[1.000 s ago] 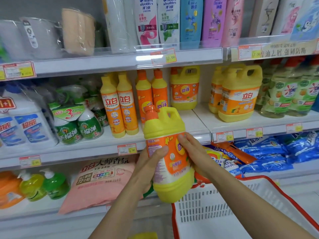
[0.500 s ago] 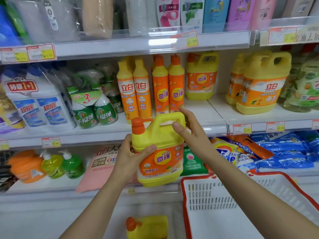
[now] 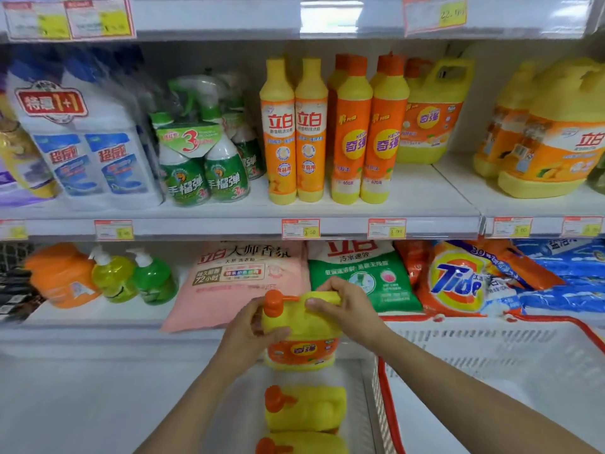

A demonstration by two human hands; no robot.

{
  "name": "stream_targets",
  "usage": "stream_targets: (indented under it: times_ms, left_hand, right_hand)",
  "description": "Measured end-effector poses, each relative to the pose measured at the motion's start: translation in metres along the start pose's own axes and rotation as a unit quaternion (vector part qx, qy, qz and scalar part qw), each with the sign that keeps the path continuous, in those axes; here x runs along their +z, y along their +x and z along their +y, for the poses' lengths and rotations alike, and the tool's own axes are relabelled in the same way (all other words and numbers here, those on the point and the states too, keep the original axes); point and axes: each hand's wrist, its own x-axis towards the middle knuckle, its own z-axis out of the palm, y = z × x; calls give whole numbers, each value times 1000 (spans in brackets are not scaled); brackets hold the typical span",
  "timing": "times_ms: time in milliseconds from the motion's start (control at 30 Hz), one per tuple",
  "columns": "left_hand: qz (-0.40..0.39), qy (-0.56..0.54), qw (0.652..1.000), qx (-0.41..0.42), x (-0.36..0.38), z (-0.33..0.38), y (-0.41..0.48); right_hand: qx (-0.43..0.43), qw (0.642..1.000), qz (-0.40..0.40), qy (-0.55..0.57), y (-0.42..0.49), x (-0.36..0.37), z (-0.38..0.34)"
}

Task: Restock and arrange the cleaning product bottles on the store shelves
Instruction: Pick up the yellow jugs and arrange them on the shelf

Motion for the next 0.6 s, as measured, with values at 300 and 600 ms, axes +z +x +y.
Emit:
stream_targets:
  times_ms: [300,600]
  left_hand:
    - [-23,70,995,-71,8,-78,-8]
    - [-46,165,983,-65,11,-97,-8]
  right_hand:
    - [122,991,-46,-36,1,53,80]
    - [166,967,-150,-120,16,58,99]
